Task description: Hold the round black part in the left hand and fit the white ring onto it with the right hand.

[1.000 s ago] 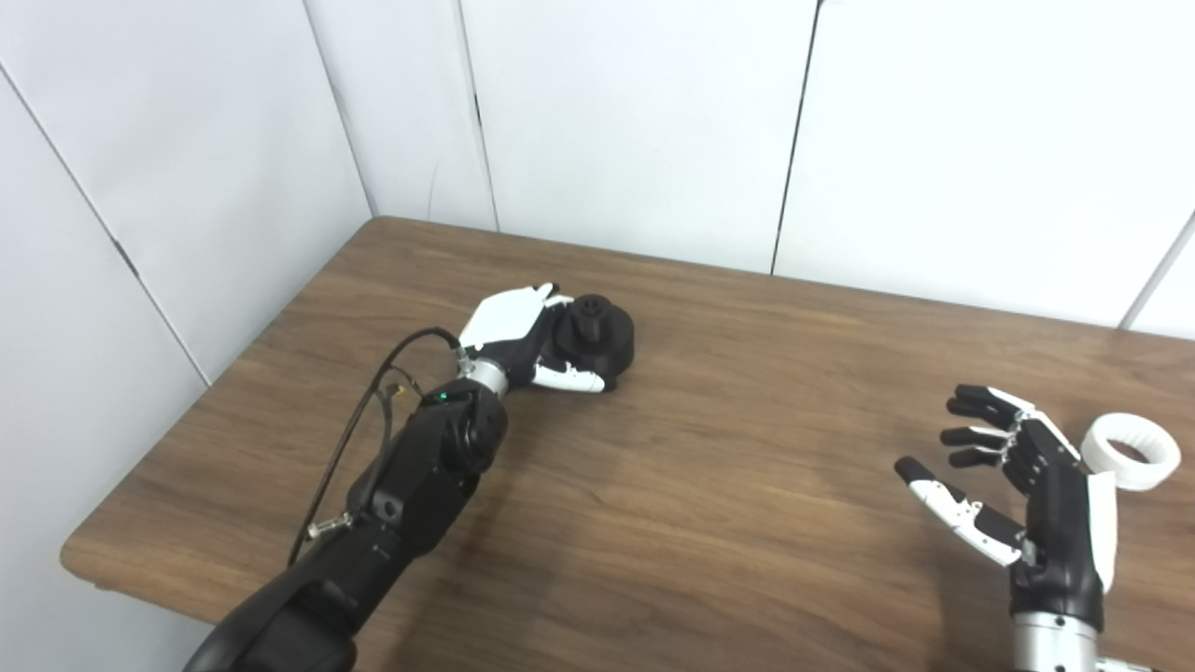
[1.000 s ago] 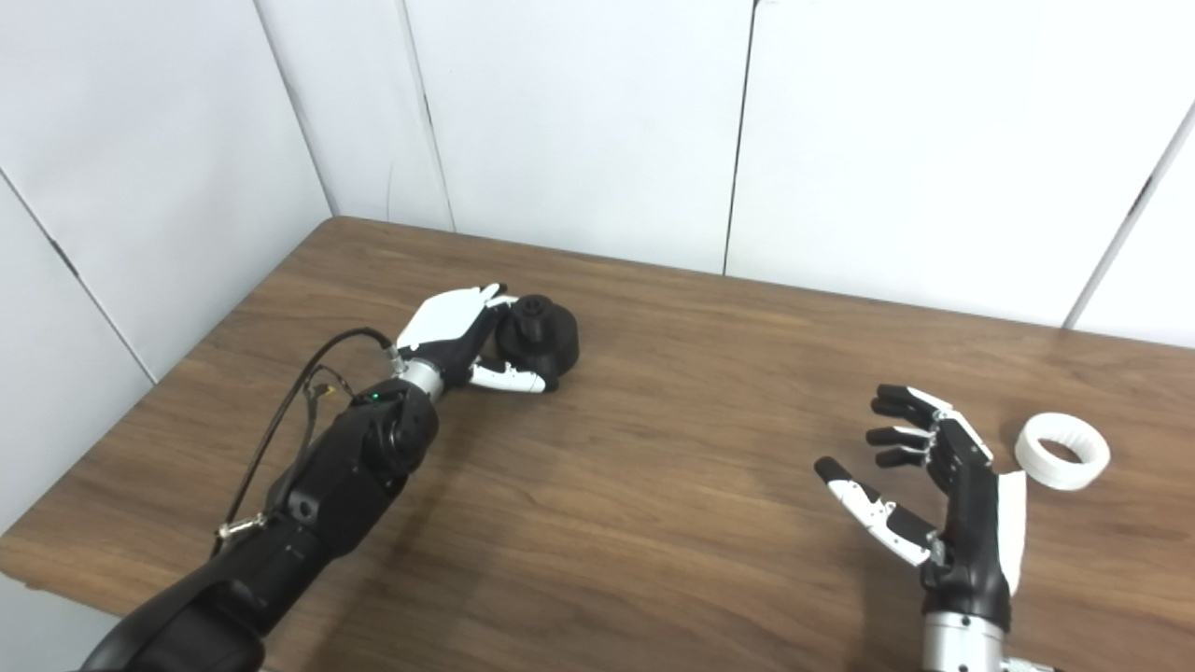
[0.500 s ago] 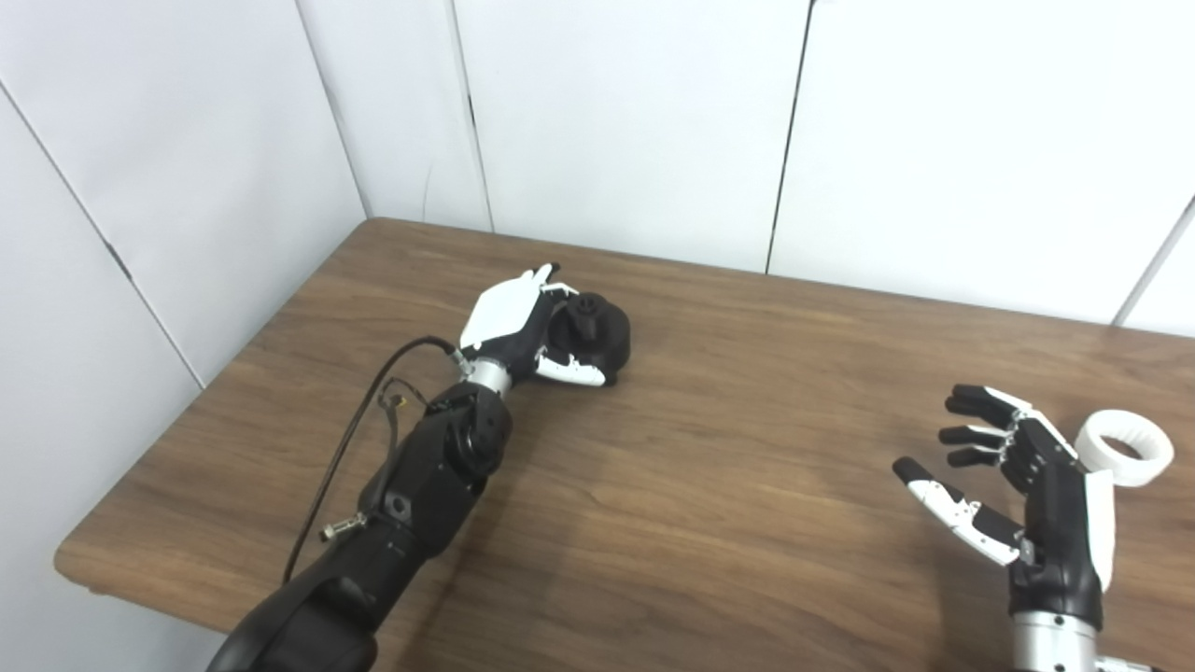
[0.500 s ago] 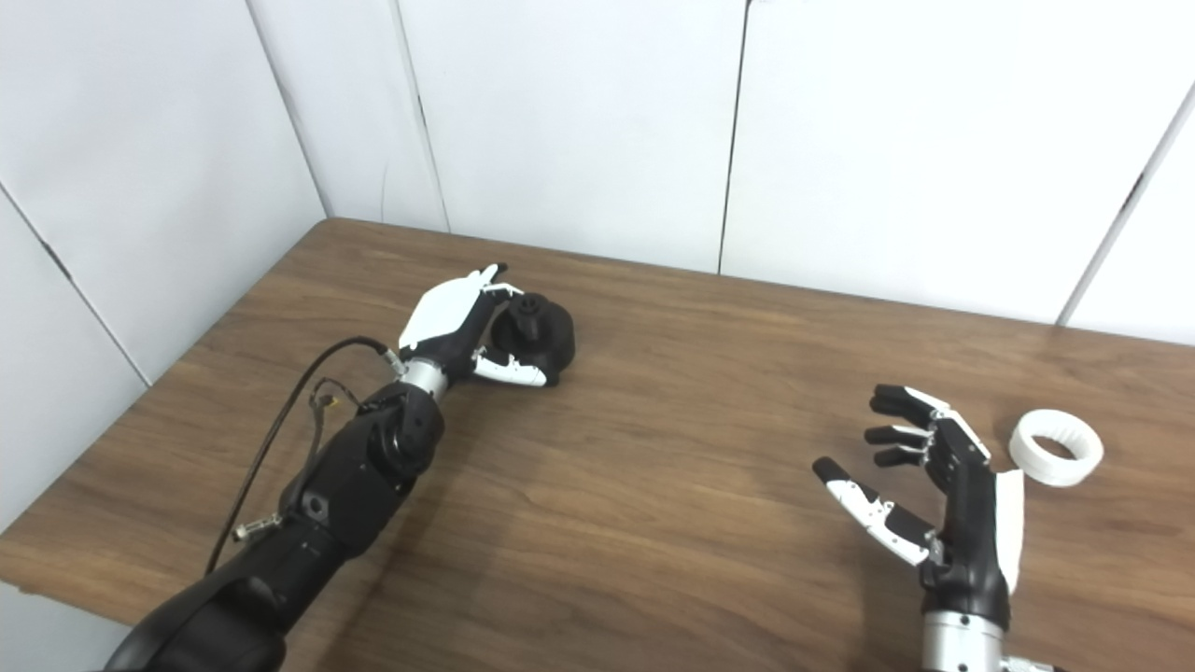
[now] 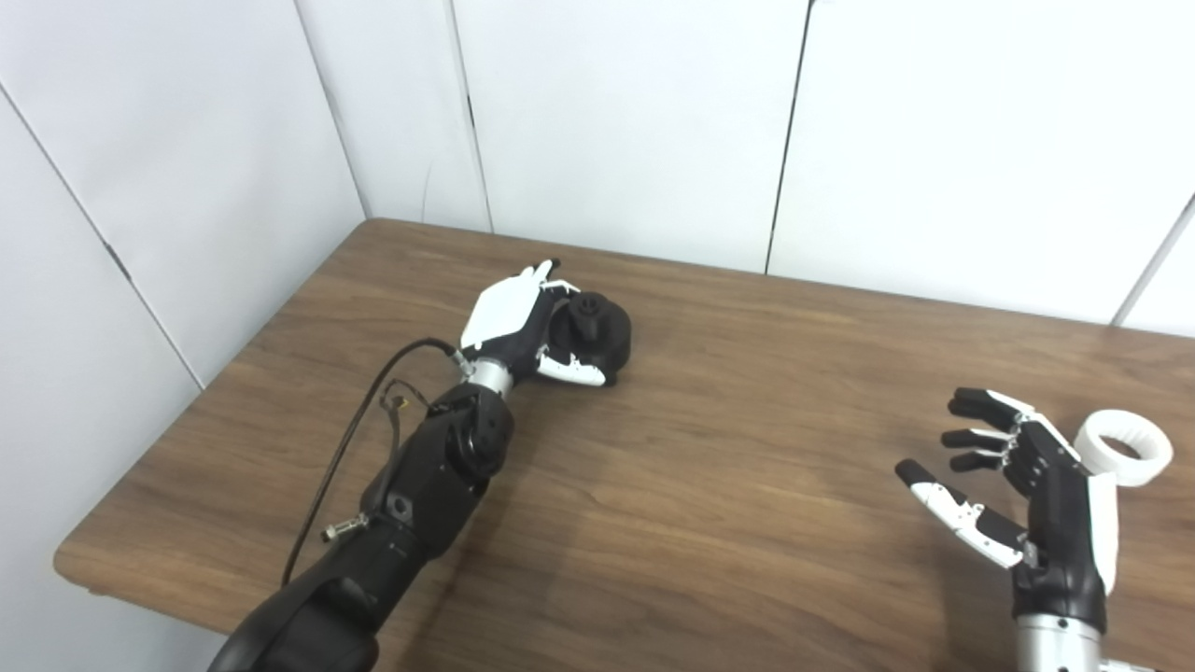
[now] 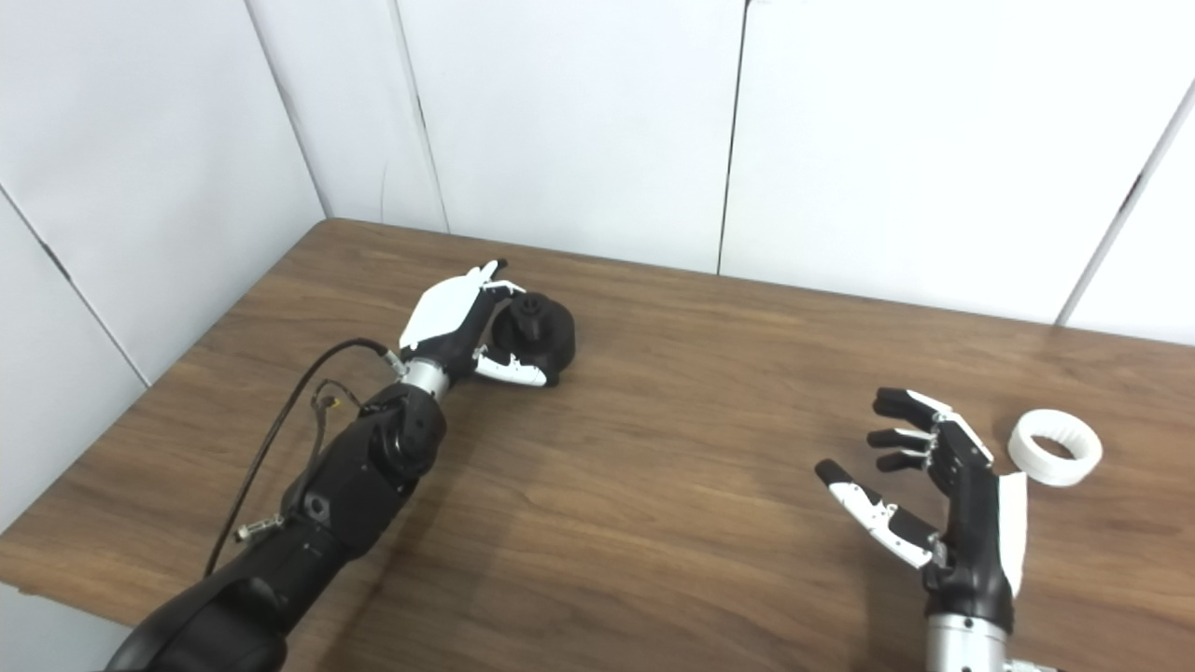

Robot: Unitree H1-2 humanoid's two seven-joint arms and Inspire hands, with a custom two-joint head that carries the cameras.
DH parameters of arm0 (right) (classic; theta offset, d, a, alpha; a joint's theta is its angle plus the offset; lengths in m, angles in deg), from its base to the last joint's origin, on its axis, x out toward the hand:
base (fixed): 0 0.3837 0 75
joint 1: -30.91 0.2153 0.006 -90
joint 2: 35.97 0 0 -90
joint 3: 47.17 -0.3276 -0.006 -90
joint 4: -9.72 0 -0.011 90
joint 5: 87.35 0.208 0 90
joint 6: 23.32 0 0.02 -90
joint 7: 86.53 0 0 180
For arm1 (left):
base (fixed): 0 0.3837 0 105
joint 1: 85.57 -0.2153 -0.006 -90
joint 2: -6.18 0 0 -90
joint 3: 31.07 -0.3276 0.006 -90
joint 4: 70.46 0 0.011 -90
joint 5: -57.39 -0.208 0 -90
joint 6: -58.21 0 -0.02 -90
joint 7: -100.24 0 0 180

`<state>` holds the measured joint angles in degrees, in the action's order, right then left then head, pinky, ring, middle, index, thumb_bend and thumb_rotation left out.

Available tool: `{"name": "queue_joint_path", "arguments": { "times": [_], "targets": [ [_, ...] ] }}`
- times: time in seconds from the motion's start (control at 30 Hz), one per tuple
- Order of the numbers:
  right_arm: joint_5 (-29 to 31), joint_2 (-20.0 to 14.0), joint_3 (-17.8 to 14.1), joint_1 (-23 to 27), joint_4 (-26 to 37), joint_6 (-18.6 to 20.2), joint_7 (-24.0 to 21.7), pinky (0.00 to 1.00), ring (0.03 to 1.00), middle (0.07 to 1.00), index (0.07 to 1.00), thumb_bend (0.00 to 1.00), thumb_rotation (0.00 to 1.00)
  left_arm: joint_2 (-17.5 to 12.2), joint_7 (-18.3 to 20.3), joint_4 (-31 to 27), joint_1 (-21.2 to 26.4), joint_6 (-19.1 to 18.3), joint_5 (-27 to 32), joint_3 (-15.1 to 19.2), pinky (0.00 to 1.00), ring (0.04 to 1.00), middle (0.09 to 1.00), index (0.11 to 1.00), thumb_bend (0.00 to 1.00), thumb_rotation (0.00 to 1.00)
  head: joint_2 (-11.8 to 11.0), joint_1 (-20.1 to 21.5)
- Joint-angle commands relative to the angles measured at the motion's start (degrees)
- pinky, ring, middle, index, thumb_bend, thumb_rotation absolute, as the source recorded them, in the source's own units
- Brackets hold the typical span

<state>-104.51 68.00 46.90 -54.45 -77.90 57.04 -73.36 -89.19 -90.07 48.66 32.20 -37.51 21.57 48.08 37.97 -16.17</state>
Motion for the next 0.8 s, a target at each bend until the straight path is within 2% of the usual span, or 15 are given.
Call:
{"name": "queue_joint_path", "arguments": {
  "times": [0.0,0.3,0.77],
  "targets": [
    [-1.61,-2.36,-1.15,-1.62,-0.43,-0.95,-0.34,0.47,0.576,0.680,0.679,0.72,0.11,-1.09,-0.42,-0.12,1.50,-0.58,-0.83,-0.40,1.00,1.000,1.000,0.625,0.87,0.25,0.04,0.02],
    [-1.87,-2.39,-1.24,-1.71,-0.03,-0.71,-0.32,0.47,0.580,0.687,0.684,0.71,0.13,0.36,2.45,-4.36,-1.94,-1.55,-0.80,-3.15,1.00,1.000,1.000,0.632,0.94,0.31,0.37,0.38],
    [-1.78,-2.39,-1.26,-1.59,0.34,-0.46,-0.53,0.48,0.581,0.684,0.686,0.71,0.14,1.74,4.29,-11.05,-6.45,2.03,0.59,-7.41,1.00,1.000,1.000,0.630,0.95,0.31,0.72,0.52]
  ]
}}
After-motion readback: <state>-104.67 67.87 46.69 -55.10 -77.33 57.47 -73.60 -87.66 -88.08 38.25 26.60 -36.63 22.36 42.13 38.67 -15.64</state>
